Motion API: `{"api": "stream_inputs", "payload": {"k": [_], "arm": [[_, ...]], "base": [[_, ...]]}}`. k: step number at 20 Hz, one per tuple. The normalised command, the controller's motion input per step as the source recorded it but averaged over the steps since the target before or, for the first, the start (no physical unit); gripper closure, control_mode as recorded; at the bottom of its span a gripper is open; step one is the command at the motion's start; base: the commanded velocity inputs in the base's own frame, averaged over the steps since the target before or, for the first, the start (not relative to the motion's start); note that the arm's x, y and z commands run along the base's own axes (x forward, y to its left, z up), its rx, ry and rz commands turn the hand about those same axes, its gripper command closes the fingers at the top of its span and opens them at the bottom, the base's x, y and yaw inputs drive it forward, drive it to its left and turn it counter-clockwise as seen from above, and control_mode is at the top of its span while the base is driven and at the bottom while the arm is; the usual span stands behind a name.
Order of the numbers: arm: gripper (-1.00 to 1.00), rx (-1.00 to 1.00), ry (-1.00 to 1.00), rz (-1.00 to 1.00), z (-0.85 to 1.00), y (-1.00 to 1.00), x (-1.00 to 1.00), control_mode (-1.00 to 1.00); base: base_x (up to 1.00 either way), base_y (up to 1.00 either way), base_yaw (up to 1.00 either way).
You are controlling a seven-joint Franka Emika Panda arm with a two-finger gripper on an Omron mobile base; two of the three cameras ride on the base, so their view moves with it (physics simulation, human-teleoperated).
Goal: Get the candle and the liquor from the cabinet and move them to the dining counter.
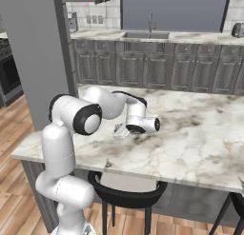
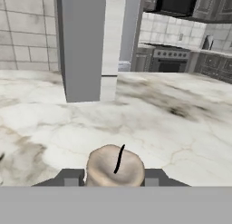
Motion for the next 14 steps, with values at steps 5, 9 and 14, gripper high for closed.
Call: {"api": "stream_inputs", "payload": {"k": [5, 9, 14], "arm": [[1.00, -0.05, -0.11, 0.00, 0.00, 0.10, -0.09, -1.00], [1.00, -0.01, -0.05, 0.00, 0.00, 0.02, -0.10, -1.00], [1.00, 0.00, 0.00, 0.00, 0.00, 0.00, -0.20, -1.00]], "base": [[0.00, 0.00, 0.00], [0.00, 0.00, 0.00], [0.00, 0.00, 0.00]]}}
